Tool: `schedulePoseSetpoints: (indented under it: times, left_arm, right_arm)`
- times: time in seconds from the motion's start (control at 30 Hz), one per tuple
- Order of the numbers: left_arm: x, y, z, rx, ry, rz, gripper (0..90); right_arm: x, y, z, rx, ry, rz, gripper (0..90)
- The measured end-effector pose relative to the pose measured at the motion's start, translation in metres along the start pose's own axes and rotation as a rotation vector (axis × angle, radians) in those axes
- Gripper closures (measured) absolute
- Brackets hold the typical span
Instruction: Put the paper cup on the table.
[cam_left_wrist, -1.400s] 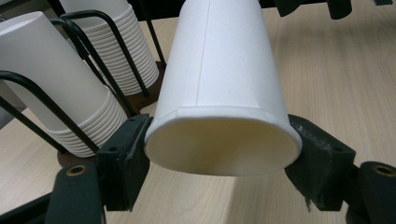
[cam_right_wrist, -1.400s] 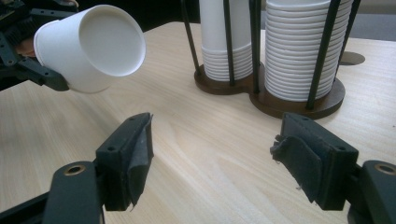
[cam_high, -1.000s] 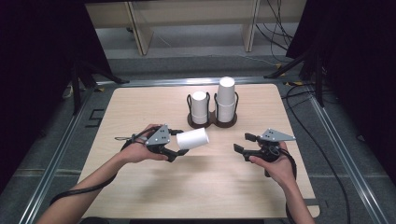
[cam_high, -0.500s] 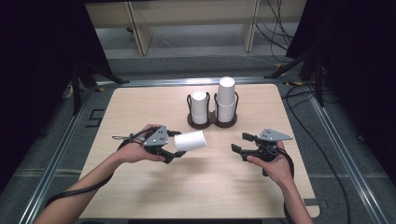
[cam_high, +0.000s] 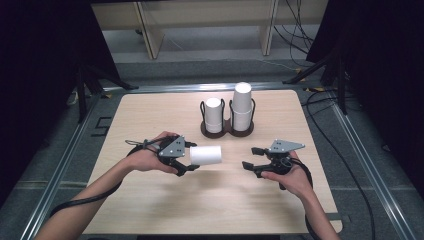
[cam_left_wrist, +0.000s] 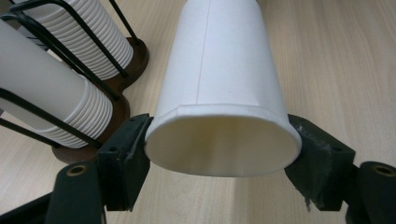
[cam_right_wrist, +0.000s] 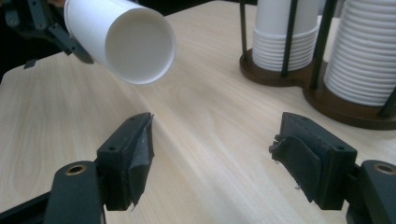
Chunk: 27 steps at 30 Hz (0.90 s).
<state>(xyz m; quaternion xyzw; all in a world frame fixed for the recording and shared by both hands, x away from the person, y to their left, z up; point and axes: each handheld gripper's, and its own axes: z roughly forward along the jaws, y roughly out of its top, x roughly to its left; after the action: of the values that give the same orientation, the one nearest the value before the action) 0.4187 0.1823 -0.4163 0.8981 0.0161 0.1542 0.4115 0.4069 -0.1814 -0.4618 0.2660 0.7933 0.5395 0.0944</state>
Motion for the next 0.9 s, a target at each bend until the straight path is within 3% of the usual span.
schedulePoseSetpoints:
  times: [0.03,0.07,0.1,0.3,0.33,0.37,0.47,0.53,0.57,0.9]
  left_arm:
    - [0.0,0.001,0.001,-0.001,0.0,0.006,27.1]
    - [0.001,0.003,0.001,-0.002,-0.001,0.016,27.2]
    - [0.002,0.005,0.002,-0.002,-0.002,0.026,27.2]
    - [0.003,0.01,0.001,0.022,-0.028,0.05,27.2]
    - [0.002,0.01,0.001,0.017,-0.027,0.053,27.3]
    - [0.002,0.01,0.001,0.023,-0.032,0.059,27.3]
    - [0.0,0.012,0.003,0.029,-0.051,0.069,27.3]
    - [0.0,0.013,0.003,0.031,-0.059,0.073,27.3]
    - [0.0,0.014,0.002,0.051,-0.069,0.079,27.3]
    - [0.0,0.021,0.006,0.072,-0.086,0.103,27.4]
  right_arm:
    - [0.001,-0.001,0.002,-0.007,0.012,0.002,27.8]
    - [0.004,-0.001,0.0,0.017,0.003,0.035,27.7]
    - [0.002,0.0,0.001,0.015,0.017,0.0,27.8]
    - [0.006,0.002,0.002,0.015,0.033,-0.019,27.9]
    - [0.008,0.002,0.004,0.005,0.048,-0.004,27.9]
    - [0.008,0.003,0.003,0.025,0.041,-0.028,27.9]
    - [0.011,0.003,0.004,0.034,0.05,-0.022,28.0]
    - [0.01,0.004,0.005,0.037,0.05,-0.05,28.0]
    - [0.01,0.004,0.005,0.04,0.056,-0.051,28.0]
    - [0.012,0.005,0.006,0.056,0.068,-0.06,28.0]
